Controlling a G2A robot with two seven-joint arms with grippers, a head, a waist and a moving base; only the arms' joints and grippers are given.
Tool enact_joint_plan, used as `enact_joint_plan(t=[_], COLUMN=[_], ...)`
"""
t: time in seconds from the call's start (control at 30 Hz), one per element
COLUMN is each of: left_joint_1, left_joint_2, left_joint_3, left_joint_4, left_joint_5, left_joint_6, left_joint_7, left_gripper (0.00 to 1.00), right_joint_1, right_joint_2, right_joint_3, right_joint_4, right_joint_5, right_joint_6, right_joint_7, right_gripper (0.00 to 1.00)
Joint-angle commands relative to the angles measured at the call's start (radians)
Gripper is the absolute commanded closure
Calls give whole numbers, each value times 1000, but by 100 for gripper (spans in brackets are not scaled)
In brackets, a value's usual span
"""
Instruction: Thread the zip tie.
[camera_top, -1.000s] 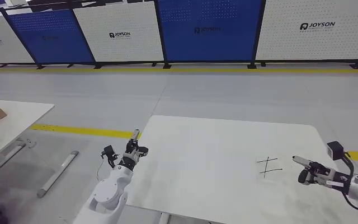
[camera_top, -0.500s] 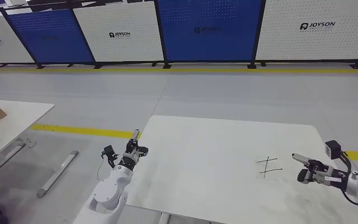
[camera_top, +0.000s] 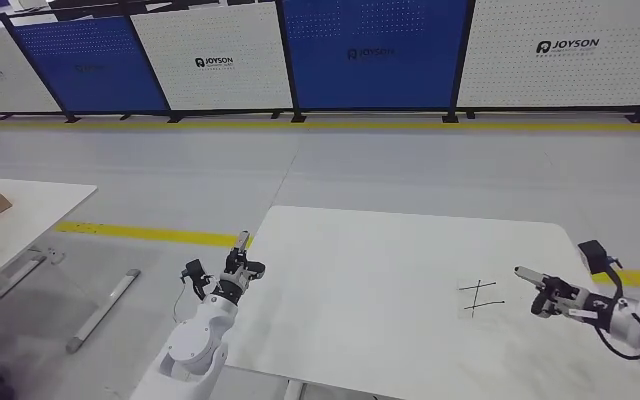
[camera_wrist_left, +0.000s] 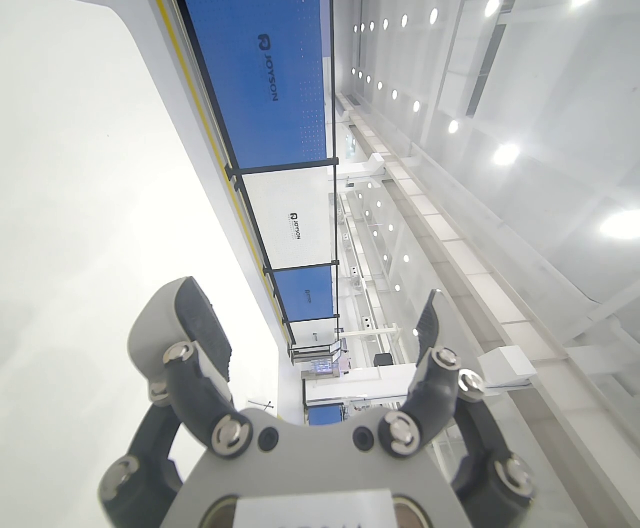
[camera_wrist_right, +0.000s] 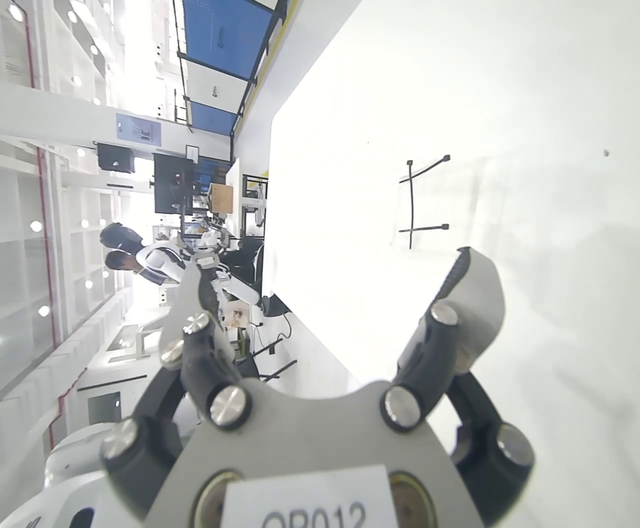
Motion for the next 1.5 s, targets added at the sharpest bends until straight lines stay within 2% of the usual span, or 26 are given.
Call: enact_joint_plan(t=[0.0,0.23,0.37,0.5,0.57,0.97,1.0,1.07,1.17,1.33,1.47], left_joint_1=[0,0,0,0,0,0,0,0,0,0,0], left_joint_2=[0,0,0,0,0,0,0,0,0,0,0], left_joint_3=[0,0,0,0,0,0,0,0,0,0,0], left_joint_4=[0,0,0,0,0,0,0,0,0,0,0], left_joint_5=[0,0,0,0,0,0,0,0,0,0,0], left_joint_6=[0,0,0,0,0,0,0,0,0,0,0], left_joint_7=[0,0,0,0,0,0,0,0,0,0,0], left_gripper=[0,0,0,0,0,0,0,0,0,0,0], right_joint_1=[47,157,190,201,201,203,201,204,230,256,256], right_joint_2=[-1,-11,-17,-20,-22,-22,-22,-21,-22,-25,-25], right_joint_3=[-37,-148,-188,-217,-231,-232,-229,-223,-236,-265,-266], right_joint_4=[49,183,245,294,310,316,325,378,433,466,468], right_joint_5=[-14,-52,-54,-51,-36,-34,-26,2,3,-14,-13], right_joint_6=[20,19,6,-37,-76,-82,-90,-153,-190,-229,-233], right_joint_7=[13,5,-12,-20,-8,-9,-13,-7,2,-7,-8], right_gripper=[0,0,0,0,0,0,0,0,0,0,0])
